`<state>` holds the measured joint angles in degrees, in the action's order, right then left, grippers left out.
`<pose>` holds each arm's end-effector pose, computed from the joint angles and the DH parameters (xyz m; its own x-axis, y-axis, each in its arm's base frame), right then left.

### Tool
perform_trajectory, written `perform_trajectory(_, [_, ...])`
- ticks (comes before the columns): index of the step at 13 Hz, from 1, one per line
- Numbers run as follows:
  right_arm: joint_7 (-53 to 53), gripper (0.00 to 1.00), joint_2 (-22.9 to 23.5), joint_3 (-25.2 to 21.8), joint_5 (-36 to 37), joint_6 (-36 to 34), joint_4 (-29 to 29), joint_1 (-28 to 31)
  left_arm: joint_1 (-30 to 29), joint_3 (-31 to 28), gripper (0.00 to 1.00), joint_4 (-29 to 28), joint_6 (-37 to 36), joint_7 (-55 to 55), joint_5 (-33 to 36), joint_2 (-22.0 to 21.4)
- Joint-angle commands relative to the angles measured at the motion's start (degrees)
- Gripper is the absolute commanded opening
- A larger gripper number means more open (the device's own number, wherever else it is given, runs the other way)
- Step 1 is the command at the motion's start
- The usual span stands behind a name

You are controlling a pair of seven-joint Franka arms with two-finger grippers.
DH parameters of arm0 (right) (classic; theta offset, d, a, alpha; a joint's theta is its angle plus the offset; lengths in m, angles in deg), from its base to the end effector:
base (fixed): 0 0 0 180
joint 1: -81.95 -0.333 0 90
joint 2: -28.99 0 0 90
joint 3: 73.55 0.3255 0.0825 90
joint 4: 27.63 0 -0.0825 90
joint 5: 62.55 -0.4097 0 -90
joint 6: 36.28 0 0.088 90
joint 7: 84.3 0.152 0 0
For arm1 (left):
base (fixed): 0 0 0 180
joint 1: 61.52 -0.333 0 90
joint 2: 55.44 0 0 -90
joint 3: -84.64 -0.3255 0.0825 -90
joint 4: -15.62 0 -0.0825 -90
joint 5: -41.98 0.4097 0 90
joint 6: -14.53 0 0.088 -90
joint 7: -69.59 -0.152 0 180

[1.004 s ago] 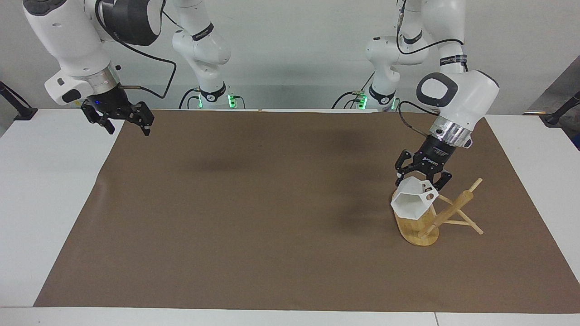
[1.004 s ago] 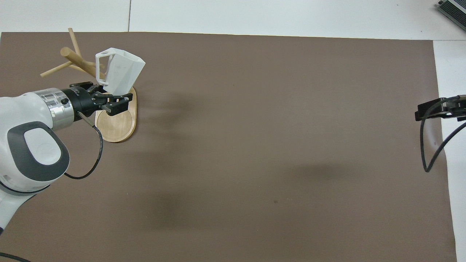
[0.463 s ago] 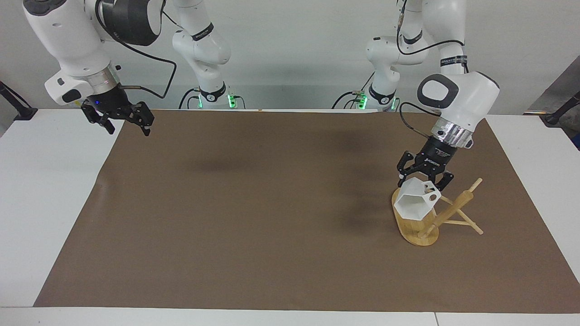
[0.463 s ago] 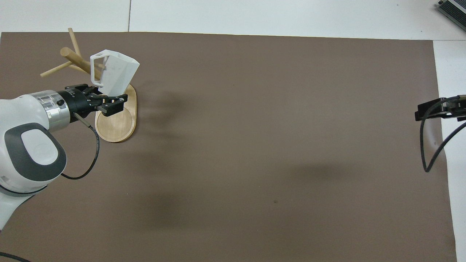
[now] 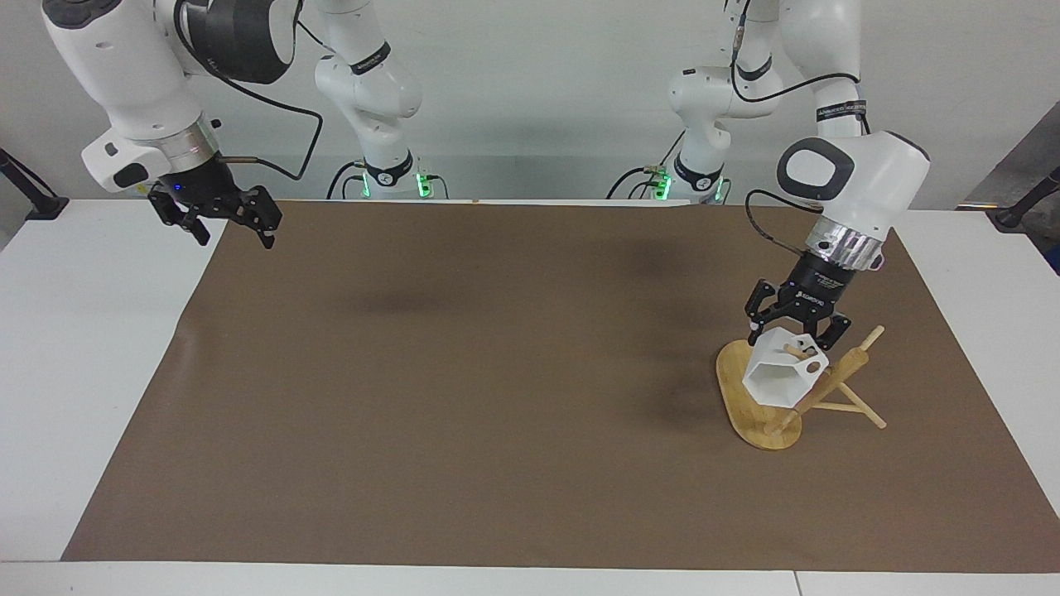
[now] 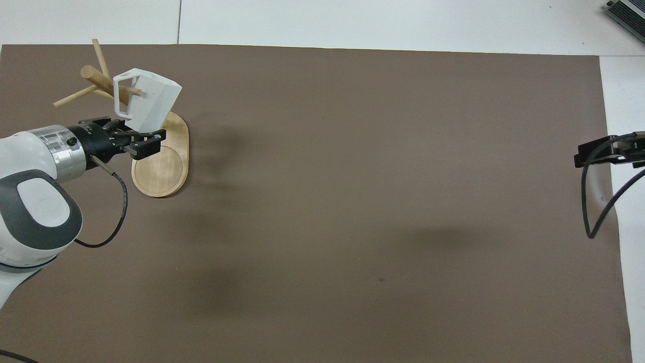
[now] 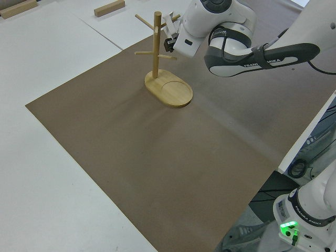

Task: Hang cup on rack
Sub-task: 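Open the left gripper and release the cup on the peg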

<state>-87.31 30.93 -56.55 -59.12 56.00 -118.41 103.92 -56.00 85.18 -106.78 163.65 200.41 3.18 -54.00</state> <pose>0.5899 -0.0626 0.5669 0.9994 -0.0320 -0.0089 -0.0315 -0.9983 0.0495 0.6180 -0.0672 0.3973 -0.7567 0.3198 -0.5702 0.4710 0.8715 -0.1363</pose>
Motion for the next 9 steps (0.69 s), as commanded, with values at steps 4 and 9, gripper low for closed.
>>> perform_trajectory(4, [-1.38, 1.00, -1.24, 0.05, -0.97, -0.52, -1.07, 0.35, -0.95, 0.17, 1.00, 0.94, -8.38, 0.67, 7.84, -1.88])
perform_trajectory(9, [-1.38, 1.00, -1.24, 0.05, -0.97, -0.43, -1.07, 0.35, -1.30, 0.34, 1.00, 3.75, -21.56, -12.19, 20.51, -6.70])
